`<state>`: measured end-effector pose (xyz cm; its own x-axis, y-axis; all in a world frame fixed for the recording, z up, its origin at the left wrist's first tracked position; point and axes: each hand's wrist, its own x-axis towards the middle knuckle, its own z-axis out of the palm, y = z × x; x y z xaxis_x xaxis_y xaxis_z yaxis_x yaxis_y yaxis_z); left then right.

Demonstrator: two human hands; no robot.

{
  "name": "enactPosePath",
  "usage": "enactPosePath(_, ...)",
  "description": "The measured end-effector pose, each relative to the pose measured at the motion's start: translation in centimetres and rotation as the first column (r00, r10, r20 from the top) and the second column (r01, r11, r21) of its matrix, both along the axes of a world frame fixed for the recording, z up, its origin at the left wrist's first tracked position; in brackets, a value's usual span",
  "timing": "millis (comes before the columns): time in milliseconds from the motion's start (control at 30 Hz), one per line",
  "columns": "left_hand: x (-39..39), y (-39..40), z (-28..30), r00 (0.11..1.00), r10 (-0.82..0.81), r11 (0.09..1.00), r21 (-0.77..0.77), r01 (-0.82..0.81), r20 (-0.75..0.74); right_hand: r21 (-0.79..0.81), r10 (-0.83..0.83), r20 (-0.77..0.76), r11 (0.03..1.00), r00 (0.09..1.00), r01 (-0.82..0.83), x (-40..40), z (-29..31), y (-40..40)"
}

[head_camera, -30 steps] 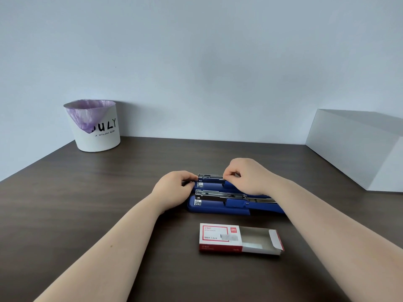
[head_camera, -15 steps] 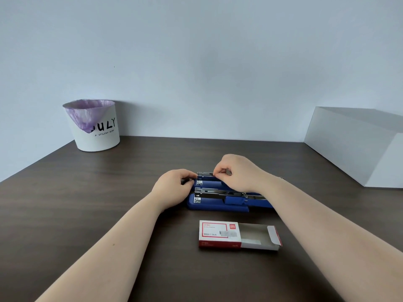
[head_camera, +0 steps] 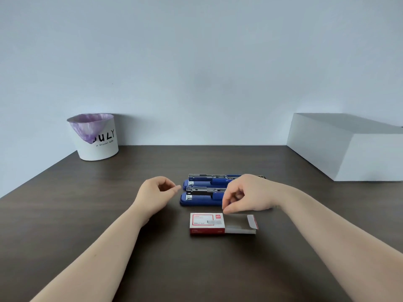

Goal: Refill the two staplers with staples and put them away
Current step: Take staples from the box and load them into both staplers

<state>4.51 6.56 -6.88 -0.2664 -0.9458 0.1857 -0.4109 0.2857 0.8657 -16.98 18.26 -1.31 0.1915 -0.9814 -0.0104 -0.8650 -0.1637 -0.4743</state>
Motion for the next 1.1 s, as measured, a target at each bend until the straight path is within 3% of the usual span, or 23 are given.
enactPosePath(233, 1.4, 2.8, 0.5, 0.984, -0.18, 0.98, 0.089, 0.178, 0.014, 0.118, 0.027, -0.125, 0.993, 0.992, -0.012, 0.2, 0.3, 2.0)
enactPosePath(400, 1.7, 3.9, 1.1, 0.928, -0.334, 0.94, 0.123, 0.317, 0.167, 0.146, 0.029, -0.163, 0.989, 0.986, -0.005, 0.3, 0.0, 2.3)
enactPosePath(567, 1.5, 4.2, 1.2, 0.875, -0.411, 0.912, 0.125, 0.391, 0.257, 0.159, 0.043, -0.213, 0.987, 0.976, -0.009, 0.5, 0.0, 2.1)
enactPosePath(767, 1.6, 4.1, 1.3, 0.85, -0.461, 0.887, 0.108, 0.449, 0.255, 0.142, 0.012, -0.239, 0.99, 0.971, 0.022, 0.2, -1.1, 1.3)
enactPosePath(867, 1.7, 4.1, 1.2, 0.852, -0.464, 0.886, 0.111, 0.451, 0.242, 0.062, -0.022, -0.172, 0.998, 0.985, 0.033, -0.3, -1.4, 1.4)
enactPosePath(1000, 1.8, 4.0, 1.1, 0.853, -0.471, 0.882, 0.125, 0.454, 0.224, -0.059, -0.155, 0.09, 0.985, 0.984, 0.161, -1.3, -0.4, 1.2)
enactPosePath(1100, 1.7, 3.9, 1.1, 0.844, -0.478, 0.878, 0.127, 0.461, 0.242, -0.119, -0.217, 0.185, 0.963, 0.958, 0.241, -1.6, 0.2, 0.2)
